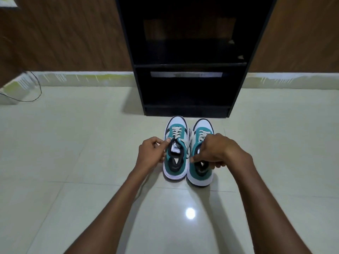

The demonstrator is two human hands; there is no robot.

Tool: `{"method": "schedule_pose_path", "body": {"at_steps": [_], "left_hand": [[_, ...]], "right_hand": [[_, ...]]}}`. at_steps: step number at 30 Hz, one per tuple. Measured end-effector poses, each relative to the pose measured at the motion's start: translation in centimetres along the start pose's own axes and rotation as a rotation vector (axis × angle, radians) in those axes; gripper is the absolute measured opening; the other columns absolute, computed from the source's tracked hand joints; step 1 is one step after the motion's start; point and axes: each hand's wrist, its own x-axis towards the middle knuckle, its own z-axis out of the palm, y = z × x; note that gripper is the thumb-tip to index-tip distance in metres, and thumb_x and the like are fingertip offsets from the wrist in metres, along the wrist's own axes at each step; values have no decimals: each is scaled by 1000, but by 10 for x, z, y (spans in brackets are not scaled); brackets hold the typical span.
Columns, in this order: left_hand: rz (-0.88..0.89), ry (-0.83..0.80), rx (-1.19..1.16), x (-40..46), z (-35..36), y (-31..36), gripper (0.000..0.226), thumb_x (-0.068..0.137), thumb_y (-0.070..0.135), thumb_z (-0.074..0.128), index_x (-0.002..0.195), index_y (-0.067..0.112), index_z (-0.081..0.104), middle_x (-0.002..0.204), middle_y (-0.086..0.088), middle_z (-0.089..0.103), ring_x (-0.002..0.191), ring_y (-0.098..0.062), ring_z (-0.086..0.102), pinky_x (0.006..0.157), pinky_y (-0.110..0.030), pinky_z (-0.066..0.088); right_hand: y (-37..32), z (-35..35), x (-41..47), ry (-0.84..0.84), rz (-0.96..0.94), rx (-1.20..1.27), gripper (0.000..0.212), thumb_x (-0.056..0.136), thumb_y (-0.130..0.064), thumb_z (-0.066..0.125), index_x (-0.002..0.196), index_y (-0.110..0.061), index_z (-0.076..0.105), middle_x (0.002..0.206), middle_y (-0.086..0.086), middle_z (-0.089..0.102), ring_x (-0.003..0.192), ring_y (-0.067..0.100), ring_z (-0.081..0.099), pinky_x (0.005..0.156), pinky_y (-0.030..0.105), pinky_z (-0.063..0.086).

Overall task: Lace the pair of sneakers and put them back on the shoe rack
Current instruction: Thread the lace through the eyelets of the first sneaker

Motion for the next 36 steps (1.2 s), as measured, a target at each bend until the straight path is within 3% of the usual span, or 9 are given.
{"method": "schedule_pose_path", "body": {"at_steps": [3,6,10,14,17,20,25,30,36], "left_hand": [[-173,95,-148,5,18,-2,49,82,52,77,72,9,56,51,-6,57,44,-22,52,51,-32,52],[-190,183,-79,8,27,5,59,66,68,77,62,15,53,61,-5,67,59,-29,68,64,-41,62],[-248,205,-148,22,31,18,35,59,44,79,47,16,61,62,-8,71,64,-30,69,74,-53,63],[-203,248,-322,23,38,24,8,72,22,73,71,14,75,80,-3,77,81,-25,74,84,-47,63],[-123,270,-390,17,42,24,2,78,13,72,78,11,73,86,-5,77,84,-25,73,84,-44,62],[-82,204,-545,4,42,31,7,82,3,65,77,7,64,88,-13,75,74,-17,71,62,-26,58],[55,95,-671,-12,33,55,21,86,-2,55,90,8,73,96,-21,75,73,-14,71,59,-17,54],[138,17,-626,-6,28,69,20,94,9,60,106,17,73,95,-7,78,78,-15,71,67,-19,57],[228,-102,-495,-7,30,80,23,102,14,53,113,5,71,101,-11,78,78,-11,72,67,-18,56]], "right_hand": [[-10,18,10,251,-50,-9,38,73,-56,79,76,-19,72,67,-4,67,64,18,64,59,28,50],[-22,36,24,489,-117,28,15,82,-28,71,92,-18,77,94,5,72,97,26,63,72,34,52],[-27,45,44,509,-89,-93,29,88,-30,63,111,-19,77,114,7,65,118,31,44,92,42,45],[-21,47,58,500,-72,-93,33,89,-36,62,117,-22,73,124,5,61,122,31,40,97,45,39],[-18,41,61,498,-110,-26,29,88,-41,64,105,-23,78,116,2,64,118,29,41,96,44,39],[-19,36,55,505,-144,239,25,85,-43,60,80,-23,75,91,-2,69,109,26,48,94,44,40],[-25,6,30,268,-195,784,18,86,-30,48,74,-21,58,60,0,73,68,19,63,88,48,52],[-28,-33,13,380,-339,771,13,89,-21,60,86,-21,72,77,1,73,65,13,60,68,36,54],[-29,-73,4,547,-491,715,8,87,-17,65,88,-21,73,73,-5,69,72,13,67,68,26,54]]}}
